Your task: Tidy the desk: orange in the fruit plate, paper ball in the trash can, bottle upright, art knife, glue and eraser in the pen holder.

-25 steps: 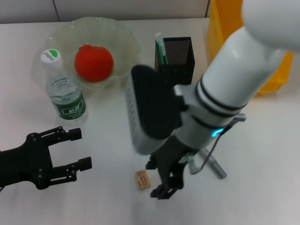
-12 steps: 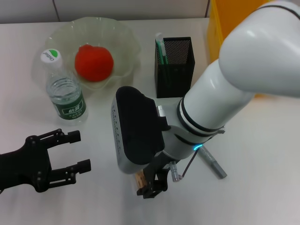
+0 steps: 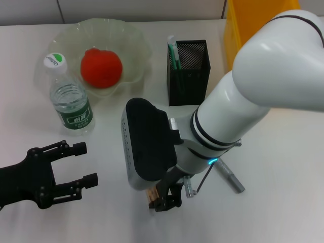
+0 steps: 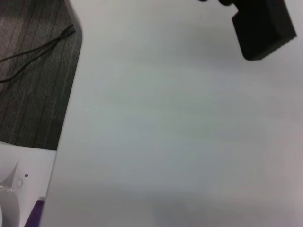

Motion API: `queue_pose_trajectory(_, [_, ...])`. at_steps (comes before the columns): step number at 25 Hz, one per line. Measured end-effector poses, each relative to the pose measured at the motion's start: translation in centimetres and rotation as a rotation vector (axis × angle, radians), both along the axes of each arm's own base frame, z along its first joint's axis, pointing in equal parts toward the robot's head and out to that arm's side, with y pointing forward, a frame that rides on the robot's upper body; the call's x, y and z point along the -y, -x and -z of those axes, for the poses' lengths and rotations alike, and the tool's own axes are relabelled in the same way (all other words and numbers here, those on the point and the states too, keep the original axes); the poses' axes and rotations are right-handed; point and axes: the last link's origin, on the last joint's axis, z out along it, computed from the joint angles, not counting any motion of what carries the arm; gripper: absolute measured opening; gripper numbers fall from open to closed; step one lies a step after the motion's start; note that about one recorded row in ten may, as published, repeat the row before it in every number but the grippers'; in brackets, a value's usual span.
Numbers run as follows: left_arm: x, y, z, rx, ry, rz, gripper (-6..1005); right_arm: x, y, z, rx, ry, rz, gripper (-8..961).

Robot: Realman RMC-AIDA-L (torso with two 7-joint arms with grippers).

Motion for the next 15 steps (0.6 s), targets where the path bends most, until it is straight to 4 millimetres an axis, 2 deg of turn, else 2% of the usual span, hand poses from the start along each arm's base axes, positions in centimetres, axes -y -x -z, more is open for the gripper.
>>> queue_pose_trajectory(5, [0.0, 0.0, 0.0, 0.000, -0.002, -0.001, 798, 0.3, 0.4, -0.3, -0.019, 0.006, 0.000, 481])
queue_pose_trajectory(6, [0.1, 0.1, 0.0, 0.000, -0.003, -0.002, 798, 0.4, 0.7, -0.6, -0.032, 0.008, 0.005, 469])
queue_pose_trajectory(7, [0.2, 0.2, -0.1, -0.001, -0.003, -0.006, 798, 0.1, 1.5, -1.8, -0.069, -0.005, 0.022, 456])
queue_pose_trajectory(8, [0.2, 0.2, -0.1, 0.000, -0.004, -0.007, 798, 0.1, 1.5, -1.8, -0.069, -0.005, 0.022, 443])
queue_pose_trajectory(9, [0.3, 0.3, -0.1, 0.000, -0.004, -0.009, 798, -1.2, 2.3, -4.1, -0.130, -0.064, 0.065, 430])
queue_pose_trajectory(10, [0.3, 0.3, -0.1, 0.000, -0.004, -0.009, 798, -1.2, 2.3, -4.1, -0.130, -0.064, 0.065, 417])
queue_pose_trajectory(11, [0.3, 0.3, -0.2, 0.000, -0.004, -0.010, 798, -2.1, 2.5, -5.4, -0.169, -0.108, 0.092, 404])
queue_pose_trajectory(12, [0.4, 0.4, -0.2, -0.001, -0.005, -0.012, 798, -4.3, 2.7, -8.4, -0.268, -0.231, 0.150, 408])
queue_pose_trajectory(13, [0.4, 0.4, -0.2, -0.001, -0.005, -0.012, 798, -4.3, 2.7, -8.4, -0.268, -0.231, 0.150, 411])
queue_pose_trajectory(15, [0.5, 0.4, -0.3, -0.001, -0.005, -0.013, 798, -6.4, 2.5, -10.9, -0.364, -0.354, 0.194, 419])
